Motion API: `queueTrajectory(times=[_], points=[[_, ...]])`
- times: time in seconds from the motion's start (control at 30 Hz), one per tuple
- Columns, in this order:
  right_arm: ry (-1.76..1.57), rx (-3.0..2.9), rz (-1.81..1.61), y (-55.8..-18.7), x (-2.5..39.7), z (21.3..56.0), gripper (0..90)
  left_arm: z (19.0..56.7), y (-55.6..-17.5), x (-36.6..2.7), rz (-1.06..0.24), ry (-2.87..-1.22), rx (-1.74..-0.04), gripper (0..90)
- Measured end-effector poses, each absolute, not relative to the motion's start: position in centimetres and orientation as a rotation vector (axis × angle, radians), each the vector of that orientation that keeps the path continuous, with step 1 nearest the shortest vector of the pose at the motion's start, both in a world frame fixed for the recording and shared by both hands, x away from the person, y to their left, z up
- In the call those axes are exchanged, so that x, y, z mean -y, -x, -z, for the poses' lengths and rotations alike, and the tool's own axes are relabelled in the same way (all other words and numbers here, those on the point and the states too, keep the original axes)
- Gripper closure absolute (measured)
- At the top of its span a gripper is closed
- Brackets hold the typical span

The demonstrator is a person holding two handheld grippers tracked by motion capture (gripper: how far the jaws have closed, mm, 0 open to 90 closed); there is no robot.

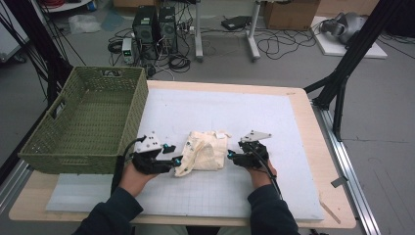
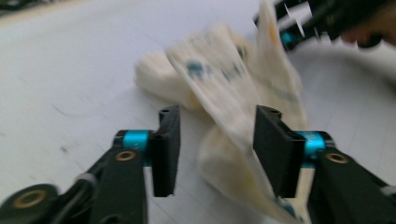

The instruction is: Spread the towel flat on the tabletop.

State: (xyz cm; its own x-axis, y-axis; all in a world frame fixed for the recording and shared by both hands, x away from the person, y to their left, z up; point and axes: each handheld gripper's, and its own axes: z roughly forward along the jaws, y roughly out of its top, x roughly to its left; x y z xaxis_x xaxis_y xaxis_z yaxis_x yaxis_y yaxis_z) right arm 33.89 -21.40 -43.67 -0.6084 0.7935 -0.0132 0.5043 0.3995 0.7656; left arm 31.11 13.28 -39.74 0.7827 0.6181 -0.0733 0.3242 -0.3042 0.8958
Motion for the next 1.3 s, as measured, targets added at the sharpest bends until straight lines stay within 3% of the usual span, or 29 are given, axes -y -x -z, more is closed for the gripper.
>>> queueTrajectory(times=[0.17, 0.3, 0.63, 1.13, 1.2, 1.3], points=[[-1.126, -2.226, -1.072, -33.0, 23.5, 43.6, 42.0, 36.4, -33.0, -12.2, -0.362, -1.867, -0.665, 46.3], [-1.146, -2.192, -1.085, -32.3, 25.1, 43.4, 40.7, 35.8, -34.6, -9.6, -0.352, -1.935, -0.598, 46.7], [-1.161, -2.153, -1.132, -31.5, 27.2, 43.0, 40.6, 38.0, -38.5, -4.2, -0.26, -2.092, -0.593, 51.6], [-1.152, -2.161, -1.156, -31.4, 27.3, 43.0, 40.9, 41.9, -37.8, -0.4, -0.159, -2.358, -0.55, 46.2], [-1.153, -2.162, -1.156, -31.4, 27.3, 43.0, 40.9, 42.4, -37.7, -0.1, -0.164, -2.376, -0.553, 47.9], [-1.15, -2.163, -1.155, -31.4, 27.3, 43.0, 41.0, 42.6, -37.7, -0.1, -0.167, -2.382, -0.553, 63.5]])
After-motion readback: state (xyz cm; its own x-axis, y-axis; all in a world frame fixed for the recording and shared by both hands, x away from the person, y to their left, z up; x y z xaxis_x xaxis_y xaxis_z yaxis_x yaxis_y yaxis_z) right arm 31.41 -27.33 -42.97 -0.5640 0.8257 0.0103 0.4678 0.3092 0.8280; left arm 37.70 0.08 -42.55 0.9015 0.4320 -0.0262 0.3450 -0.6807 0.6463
